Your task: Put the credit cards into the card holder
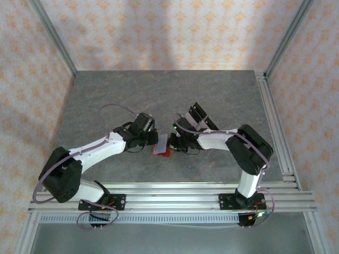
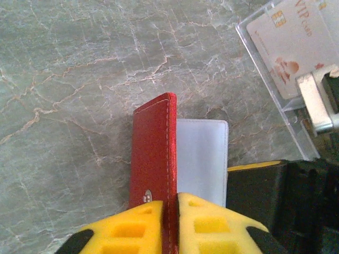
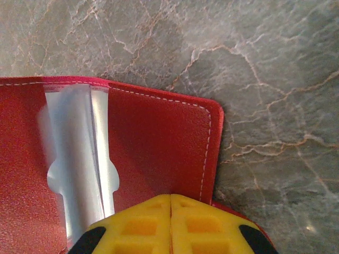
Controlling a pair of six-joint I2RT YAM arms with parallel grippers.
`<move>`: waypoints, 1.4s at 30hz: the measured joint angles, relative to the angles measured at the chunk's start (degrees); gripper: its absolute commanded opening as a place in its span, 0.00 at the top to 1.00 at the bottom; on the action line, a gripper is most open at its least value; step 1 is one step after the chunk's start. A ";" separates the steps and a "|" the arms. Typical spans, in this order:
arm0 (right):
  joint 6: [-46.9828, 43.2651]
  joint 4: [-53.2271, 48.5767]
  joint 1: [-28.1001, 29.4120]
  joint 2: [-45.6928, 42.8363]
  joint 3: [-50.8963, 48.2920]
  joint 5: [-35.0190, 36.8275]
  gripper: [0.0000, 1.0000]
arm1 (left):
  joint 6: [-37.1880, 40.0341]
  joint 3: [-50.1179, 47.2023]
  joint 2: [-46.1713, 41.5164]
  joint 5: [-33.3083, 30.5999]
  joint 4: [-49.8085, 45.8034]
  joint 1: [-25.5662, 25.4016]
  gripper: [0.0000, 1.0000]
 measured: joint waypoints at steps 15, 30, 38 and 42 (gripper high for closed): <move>-2.32 -2.69 -1.99 -2.29 -0.28 1.90 0.75 | -0.17 -0.50 -0.11 -3.48 -0.48 -0.02 1.00; -6.19 -14.75 -3.04 -13.33 2.51 7.06 0.51 | -1.25 -2.21 -1.60 -6.45 -1.38 -0.02 1.00; -6.51 -14.23 -1.09 -5.07 7.48 4.90 0.50 | -1.27 -4.07 -1.62 -7.21 -1.20 0.00 1.00; -6.49 -13.84 -1.05 -1.86 7.93 3.96 0.51 | -1.27 -4.72 -1.86 -7.61 -1.03 -0.02 1.00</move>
